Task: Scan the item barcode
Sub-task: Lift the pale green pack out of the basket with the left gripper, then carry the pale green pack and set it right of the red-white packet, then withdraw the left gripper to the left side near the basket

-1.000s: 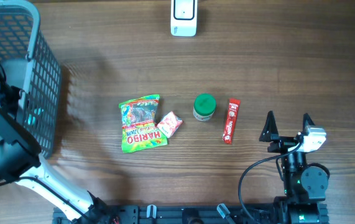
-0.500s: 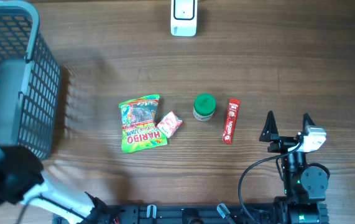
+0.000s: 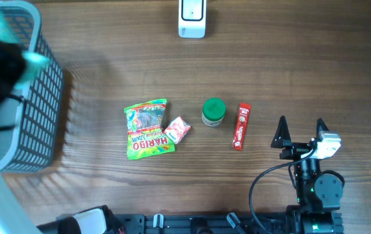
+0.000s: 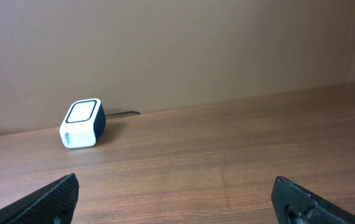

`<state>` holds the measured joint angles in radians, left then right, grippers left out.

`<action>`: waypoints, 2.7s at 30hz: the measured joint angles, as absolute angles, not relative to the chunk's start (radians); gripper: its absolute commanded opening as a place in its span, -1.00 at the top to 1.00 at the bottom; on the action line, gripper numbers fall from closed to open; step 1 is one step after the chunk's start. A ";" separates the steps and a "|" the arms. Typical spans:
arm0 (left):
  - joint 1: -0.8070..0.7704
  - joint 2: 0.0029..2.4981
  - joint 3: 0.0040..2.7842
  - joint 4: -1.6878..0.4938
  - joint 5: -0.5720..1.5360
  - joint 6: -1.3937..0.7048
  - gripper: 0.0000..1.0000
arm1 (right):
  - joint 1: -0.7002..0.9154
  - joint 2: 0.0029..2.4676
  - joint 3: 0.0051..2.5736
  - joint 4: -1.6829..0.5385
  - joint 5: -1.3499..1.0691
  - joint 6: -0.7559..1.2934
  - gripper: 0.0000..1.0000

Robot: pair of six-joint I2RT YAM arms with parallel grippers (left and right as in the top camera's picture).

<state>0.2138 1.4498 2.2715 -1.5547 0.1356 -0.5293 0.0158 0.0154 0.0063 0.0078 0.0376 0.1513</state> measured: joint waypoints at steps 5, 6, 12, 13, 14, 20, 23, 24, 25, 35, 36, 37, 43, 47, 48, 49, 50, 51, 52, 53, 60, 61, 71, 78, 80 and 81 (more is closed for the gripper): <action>-0.076 1.466 2.243 -1.588 0.108 -0.562 0.56 | 0.016 0.015 0.006 0.008 0.038 0.151 -0.99; -0.112 1.472 2.230 -1.593 0.099 -0.571 0.56 | 0.016 0.015 0.006 0.008 0.038 0.151 -1.00; -0.349 1.514 2.049 -1.560 0.016 -0.653 0.52 | 0.016 0.015 0.006 0.008 0.038 0.151 -1.00; -0.395 1.524 1.982 -1.526 0.004 -0.662 0.50 | 0.016 0.015 0.006 0.008 0.038 0.151 -1.00; -0.417 1.526 1.945 -1.499 -0.002 -0.674 0.49 | 0.016 0.015 0.006 0.008 0.038 0.151 -1.00; -0.554 1.530 1.586 -1.224 -0.026 -0.785 0.46 | 0.016 0.015 0.006 0.007 0.038 0.151 -0.99; -0.597 1.532 1.420 -1.090 -0.028 -0.843 0.45 | 0.016 0.015 0.006 0.008 0.038 0.151 -1.00; -0.606 1.532 1.382 -1.049 -0.028 -0.857 0.44 | 0.016 0.015 0.006 0.008 0.038 0.151 -0.99; -0.617 1.532 1.332 -0.994 -0.028 -0.877 0.44 | 0.016 0.015 0.006 0.008 0.038 0.151 -1.00; -0.712 1.533 1.025 -0.691 0.024 -1.017 0.25 | 0.016 0.015 0.006 0.008 0.038 0.151 -0.99; -0.726 1.533 1.014 -0.677 0.028 -1.021 0.24 | 0.016 0.015 0.006 0.008 0.038 0.151 -1.00; -0.739 1.533 1.009 -0.669 0.032 -1.023 0.24 | 0.016 0.015 0.006 0.008 0.038 0.151 -1.00; -0.794 1.572 1.005 -0.644 0.040 -1.012 0.26 | 0.016 0.015 0.006 0.008 0.038 0.151 -0.99; -0.794 1.647 1.005 -0.627 0.039 -1.007 0.26 | 0.016 0.015 0.006 0.008 0.038 0.151 -0.99; -0.794 1.662 1.005 -0.619 0.039 -1.006 0.27 | 0.016 0.015 0.006 0.008 0.038 0.151 -0.99; -0.794 1.682 1.005 -0.607 0.039 -1.001 0.26 | 0.016 0.015 0.006 0.008 0.038 0.151 -1.00; -0.794 1.697 1.005 -0.595 0.039 -0.999 0.26 | 0.016 0.015 0.006 0.008 0.038 0.151 -1.00; -0.794 1.710 1.005 -0.582 0.039 -0.996 0.24 | 0.016 0.015 0.006 0.008 0.038 0.151 -1.00; -0.793 1.725 1.005 -0.569 0.039 -0.993 0.17 | 0.016 0.015 0.006 0.008 0.038 0.151 -1.00; -0.793 1.732 1.005 -0.559 0.039 -0.990 0.04 | 0.016 0.015 0.006 0.008 0.038 0.151 -0.99; -0.792 1.736 1.005 -0.542 0.004 -0.977 -1.00 | 0.016 0.015 0.006 0.008 0.038 0.151 -1.00; -0.792 1.736 1.005 -0.545 -0.006 -0.977 -0.99 | 0.016 0.015 0.006 0.008 0.038 0.151 -1.00; -0.782 1.602 1.070 -0.760 -0.167 -0.946 -1.00 | 0.016 0.015 0.006 0.008 0.038 0.151 -0.99; -0.776 1.332 1.211 -0.849 -0.422 -0.922 -1.00 | 0.016 0.015 0.006 0.008 0.038 0.151 -1.00; -0.776 1.264 1.230 -0.813 -0.513 -0.891 -1.00 | 0.016 0.015 0.006 0.008 0.038 0.151 -0.99; -0.776 1.256 1.230 -0.802 -0.528 -0.870 -1.00 | 0.016 0.015 0.006 0.008 0.038 0.151 -1.00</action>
<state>-0.7761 1.2556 1.2304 -0.8021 -0.5278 -0.8700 0.0158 0.0154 0.0063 0.0078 0.0376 0.1513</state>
